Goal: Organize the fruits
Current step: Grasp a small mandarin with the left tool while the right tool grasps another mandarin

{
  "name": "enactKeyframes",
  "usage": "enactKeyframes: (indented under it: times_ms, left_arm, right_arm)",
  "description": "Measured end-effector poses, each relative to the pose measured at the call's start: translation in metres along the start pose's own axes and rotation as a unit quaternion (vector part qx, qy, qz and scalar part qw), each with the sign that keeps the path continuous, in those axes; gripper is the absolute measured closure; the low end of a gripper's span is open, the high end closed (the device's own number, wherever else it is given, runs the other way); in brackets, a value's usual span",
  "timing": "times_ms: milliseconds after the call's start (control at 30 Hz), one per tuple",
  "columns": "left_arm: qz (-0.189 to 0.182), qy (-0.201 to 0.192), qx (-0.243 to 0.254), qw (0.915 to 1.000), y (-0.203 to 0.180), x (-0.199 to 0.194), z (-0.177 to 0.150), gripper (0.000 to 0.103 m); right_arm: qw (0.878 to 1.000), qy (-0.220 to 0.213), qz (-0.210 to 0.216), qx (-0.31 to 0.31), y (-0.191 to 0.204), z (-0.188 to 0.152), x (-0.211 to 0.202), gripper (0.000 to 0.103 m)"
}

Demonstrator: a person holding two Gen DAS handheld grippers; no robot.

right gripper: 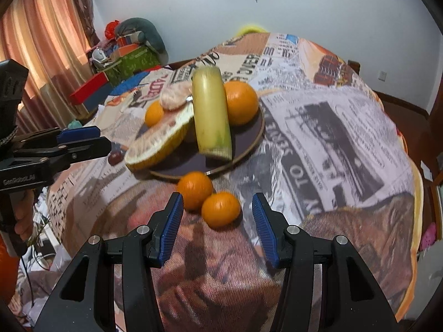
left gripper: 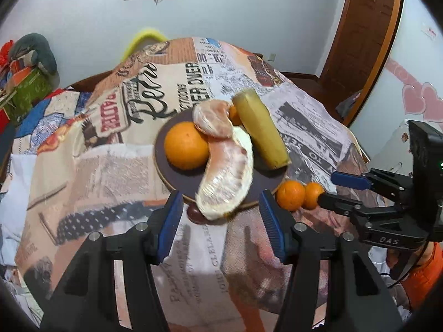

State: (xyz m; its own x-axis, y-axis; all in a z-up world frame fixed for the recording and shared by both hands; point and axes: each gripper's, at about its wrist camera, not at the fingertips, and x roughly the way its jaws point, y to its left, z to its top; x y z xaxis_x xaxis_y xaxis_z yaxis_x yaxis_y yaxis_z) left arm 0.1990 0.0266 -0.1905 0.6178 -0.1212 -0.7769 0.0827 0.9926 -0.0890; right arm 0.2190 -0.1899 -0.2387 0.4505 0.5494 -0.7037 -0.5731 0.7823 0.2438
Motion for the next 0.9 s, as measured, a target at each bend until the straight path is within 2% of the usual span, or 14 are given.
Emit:
enactKeyframes:
  times_ms: [233,433,567,900]
  left_arm:
    - [-0.008,0.013,0.011,0.9998,-0.014,0.014,-0.004,0.046]
    - [-0.025,0.016,0.02,0.9994,-0.028,0.02,-0.002,0.046]
    - [-0.029,0.027,0.028,0.9988,-0.038,0.028,-0.002,0.046]
    - [-0.046,0.044,0.044,0.997,-0.069,0.052,0.0,0.047]
  right_arm:
    - [1.0,0.014,0.001,0.01,-0.004,-0.008,0.015,0.055]
    - [0.999,0.009,0.027,0.015,-0.006,-0.009,0.019,0.055]
    - [0.999,0.006,0.032,0.006,-0.005,-0.011,0.016,0.072]
    - [0.999,-0.02,0.008,0.025,-0.025,-0.016,-0.013,0.072]
